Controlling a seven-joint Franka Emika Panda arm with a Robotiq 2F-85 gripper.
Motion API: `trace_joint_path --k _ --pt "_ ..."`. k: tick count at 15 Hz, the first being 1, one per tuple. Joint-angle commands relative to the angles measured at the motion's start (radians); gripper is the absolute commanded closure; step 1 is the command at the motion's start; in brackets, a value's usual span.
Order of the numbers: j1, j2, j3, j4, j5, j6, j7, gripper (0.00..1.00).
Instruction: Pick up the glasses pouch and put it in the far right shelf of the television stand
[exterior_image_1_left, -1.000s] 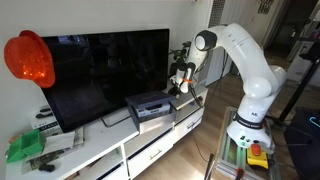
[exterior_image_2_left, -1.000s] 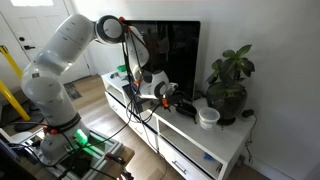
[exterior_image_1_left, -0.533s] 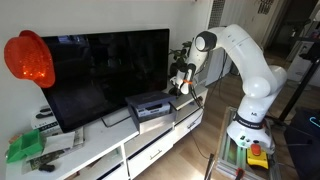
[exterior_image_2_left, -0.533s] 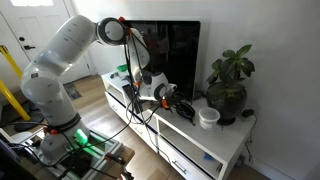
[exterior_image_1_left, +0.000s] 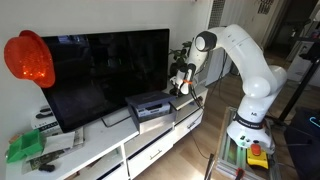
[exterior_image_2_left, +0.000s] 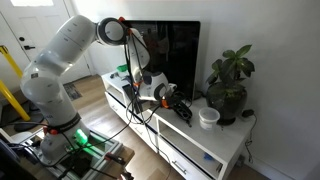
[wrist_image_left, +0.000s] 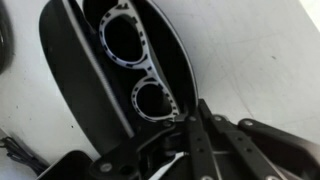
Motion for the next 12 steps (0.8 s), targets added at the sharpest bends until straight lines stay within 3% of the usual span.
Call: trace_joint_path --k 1,12 --pt "0.004 -0.008 -0.007 -0.013 -0.02 0.006 0.002 0.99" --pt "0.145 -0.208 -0.116 -0.263 0.025 -0.118 0.123 0.99"
